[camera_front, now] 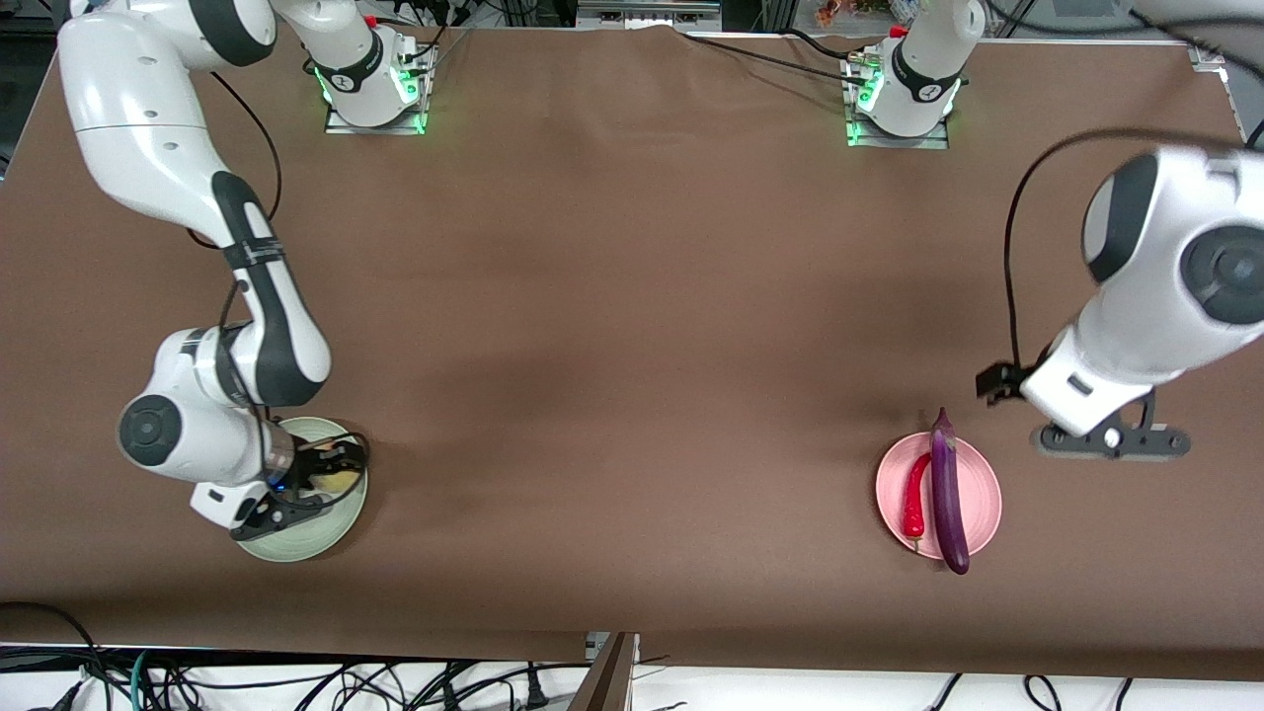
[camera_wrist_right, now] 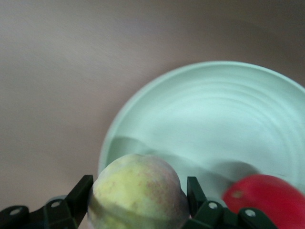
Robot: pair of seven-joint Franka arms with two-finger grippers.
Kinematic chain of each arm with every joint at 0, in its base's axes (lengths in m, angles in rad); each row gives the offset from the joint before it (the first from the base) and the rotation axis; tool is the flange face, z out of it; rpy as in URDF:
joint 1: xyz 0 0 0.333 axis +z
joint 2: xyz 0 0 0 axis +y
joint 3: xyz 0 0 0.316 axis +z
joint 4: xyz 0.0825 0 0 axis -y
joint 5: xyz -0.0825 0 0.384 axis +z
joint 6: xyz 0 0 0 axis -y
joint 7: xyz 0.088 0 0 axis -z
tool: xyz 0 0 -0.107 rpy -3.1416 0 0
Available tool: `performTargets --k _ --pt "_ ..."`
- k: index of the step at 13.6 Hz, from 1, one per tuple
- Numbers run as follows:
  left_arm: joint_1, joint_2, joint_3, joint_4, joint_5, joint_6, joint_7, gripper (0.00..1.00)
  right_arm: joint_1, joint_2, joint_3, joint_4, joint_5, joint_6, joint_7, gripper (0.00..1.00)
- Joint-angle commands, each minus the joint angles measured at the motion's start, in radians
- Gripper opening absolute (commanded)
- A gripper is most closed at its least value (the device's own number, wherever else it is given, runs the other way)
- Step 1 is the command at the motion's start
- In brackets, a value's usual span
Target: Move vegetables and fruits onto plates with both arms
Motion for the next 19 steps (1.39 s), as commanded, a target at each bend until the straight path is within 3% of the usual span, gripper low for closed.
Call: performTargets --k 1,2,4,5,7,9,11,16,19 --pt "0.012 -0.048 -0.008 0.072 -0.108 -0.141 0.010 1.00 -0.027 -0.006 0.018 -0.012 0.000 0.007 -0.049 0.29" --pt "0.015 -0.082 -0.002 0.066 -0.160 -0.152 0.010 1.00 -0.028 -0.004 0.018 -0.014 0.003 0.015 -0.049 0.38" --pt "0.003 -0.192 0.057 -0.037 -0.206 -0.157 0.010 1.00 -0.027 0.002 0.018 -0.012 0.008 0.019 -0.047 1.00" --pt "0.001 -0.252 0.073 -0.108 -0.248 -0.154 0.010 1.00 -0.027 0.000 0.020 -0.008 0.008 0.019 -0.044 1.00" --pt "-0.047 -0.369 0.186 -0.231 -0.288 -0.100 0.046 1.00 -0.025 -0.021 0.023 -0.001 0.011 0.003 -0.043 1.00" --pt "-0.055 -0.426 0.202 -0.323 -0.279 -0.021 0.173 1.00 -0.025 -0.070 0.025 -0.001 0.011 -0.072 -0.043 1.00" --pt "-0.055 -0.435 0.202 -0.389 -0.273 0.041 0.174 1.00 -0.019 -0.139 0.026 0.025 0.011 -0.206 -0.020 1.00" --pt "-0.058 -0.466 0.249 -0.379 -0.268 0.033 0.139 1.00 -0.011 -0.323 0.028 0.037 0.010 -0.529 0.181 1.00" --pt "-0.057 -0.477 0.249 -0.372 -0.263 0.030 0.140 1.00 -0.010 -0.488 0.028 -0.042 0.010 -0.636 0.212 1.00"
